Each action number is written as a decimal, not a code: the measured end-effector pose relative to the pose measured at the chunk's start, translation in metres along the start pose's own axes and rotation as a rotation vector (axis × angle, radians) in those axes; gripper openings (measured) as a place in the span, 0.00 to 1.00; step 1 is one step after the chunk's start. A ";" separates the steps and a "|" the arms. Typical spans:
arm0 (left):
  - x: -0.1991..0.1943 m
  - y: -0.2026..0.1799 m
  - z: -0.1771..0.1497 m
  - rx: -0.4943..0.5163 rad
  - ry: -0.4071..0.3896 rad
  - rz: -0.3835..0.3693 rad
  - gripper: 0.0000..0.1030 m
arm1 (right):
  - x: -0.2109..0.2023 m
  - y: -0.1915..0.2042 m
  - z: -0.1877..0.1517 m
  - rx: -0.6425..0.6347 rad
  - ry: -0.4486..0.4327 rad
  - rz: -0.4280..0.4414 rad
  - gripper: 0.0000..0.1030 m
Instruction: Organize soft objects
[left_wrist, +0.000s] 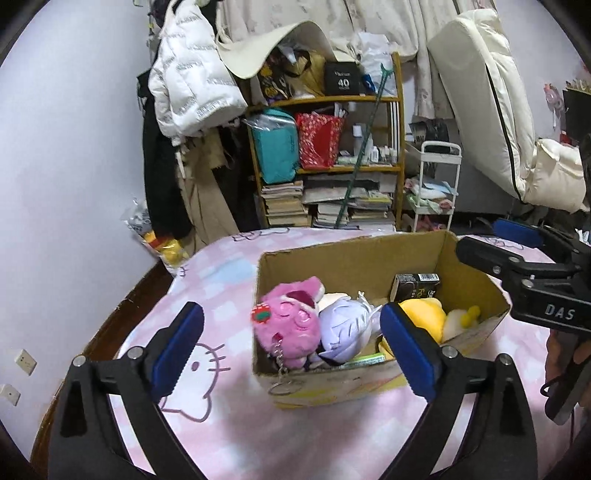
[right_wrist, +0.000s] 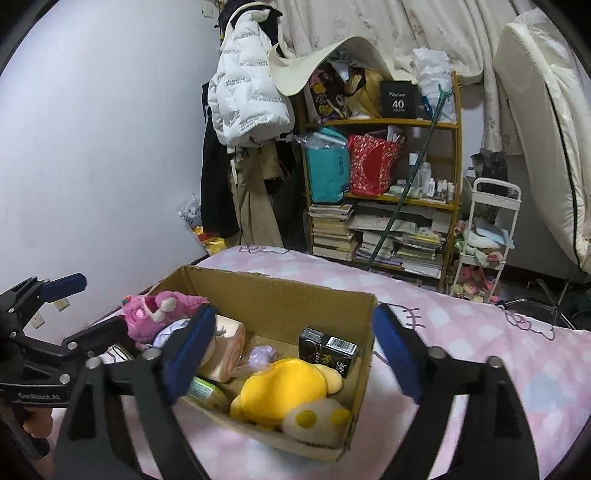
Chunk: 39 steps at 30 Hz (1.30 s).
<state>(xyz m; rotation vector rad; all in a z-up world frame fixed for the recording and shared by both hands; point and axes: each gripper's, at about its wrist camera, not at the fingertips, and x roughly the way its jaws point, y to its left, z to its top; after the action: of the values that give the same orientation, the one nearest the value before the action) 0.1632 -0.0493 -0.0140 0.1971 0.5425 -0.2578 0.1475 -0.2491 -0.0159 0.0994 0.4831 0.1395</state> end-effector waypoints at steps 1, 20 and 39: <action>-0.006 0.001 0.000 -0.005 -0.009 0.005 0.98 | -0.005 0.001 0.001 0.001 -0.005 0.001 0.92; -0.140 0.032 -0.017 -0.119 -0.171 0.097 0.99 | -0.124 0.023 0.005 -0.042 -0.106 -0.079 1.00; -0.174 0.017 -0.042 -0.070 -0.247 0.063 0.99 | -0.178 0.022 -0.020 -0.032 -0.247 -0.119 1.00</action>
<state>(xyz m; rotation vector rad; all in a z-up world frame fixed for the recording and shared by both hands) 0.0039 0.0106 0.0454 0.1119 0.2994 -0.1978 -0.0200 -0.2543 0.0502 0.0555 0.2398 0.0179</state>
